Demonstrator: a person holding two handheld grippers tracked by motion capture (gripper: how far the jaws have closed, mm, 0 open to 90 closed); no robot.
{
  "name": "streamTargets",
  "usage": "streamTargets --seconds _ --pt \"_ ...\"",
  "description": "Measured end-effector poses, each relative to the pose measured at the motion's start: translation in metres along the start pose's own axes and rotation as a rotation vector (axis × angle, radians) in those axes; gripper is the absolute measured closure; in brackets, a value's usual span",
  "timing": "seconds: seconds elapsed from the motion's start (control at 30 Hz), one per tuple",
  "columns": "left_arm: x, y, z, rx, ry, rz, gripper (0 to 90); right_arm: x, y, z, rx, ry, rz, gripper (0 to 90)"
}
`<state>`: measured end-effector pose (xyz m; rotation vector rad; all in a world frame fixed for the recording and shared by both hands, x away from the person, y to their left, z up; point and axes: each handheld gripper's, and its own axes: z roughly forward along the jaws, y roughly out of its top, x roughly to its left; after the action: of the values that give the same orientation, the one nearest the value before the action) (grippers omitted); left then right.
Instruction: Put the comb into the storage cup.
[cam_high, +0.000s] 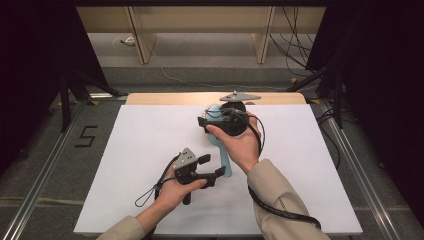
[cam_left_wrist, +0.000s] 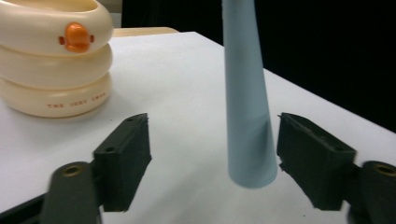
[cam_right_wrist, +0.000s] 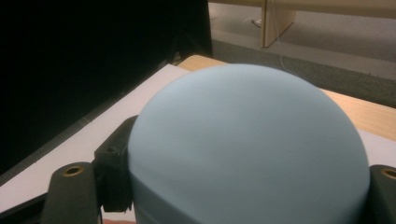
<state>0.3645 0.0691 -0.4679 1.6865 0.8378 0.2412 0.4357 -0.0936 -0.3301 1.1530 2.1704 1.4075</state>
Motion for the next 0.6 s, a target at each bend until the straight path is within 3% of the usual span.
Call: streamTargets --seconds 0.1,0.3,0.6 --pt "0.001 0.002 -0.003 0.028 0.016 0.037 14.5 -0.003 0.0 -0.002 -0.016 -0.006 0.004 25.8" --pt "0.007 0.001 -0.014 0.048 0.049 0.098 7.7 -0.006 -0.001 -0.005 -0.037 -0.02 0.005 25.7" --pt "0.024 -0.002 -0.035 0.043 0.099 0.088 6.8 -0.01 0.0 -0.007 -0.07 -0.034 -0.003 25.7"
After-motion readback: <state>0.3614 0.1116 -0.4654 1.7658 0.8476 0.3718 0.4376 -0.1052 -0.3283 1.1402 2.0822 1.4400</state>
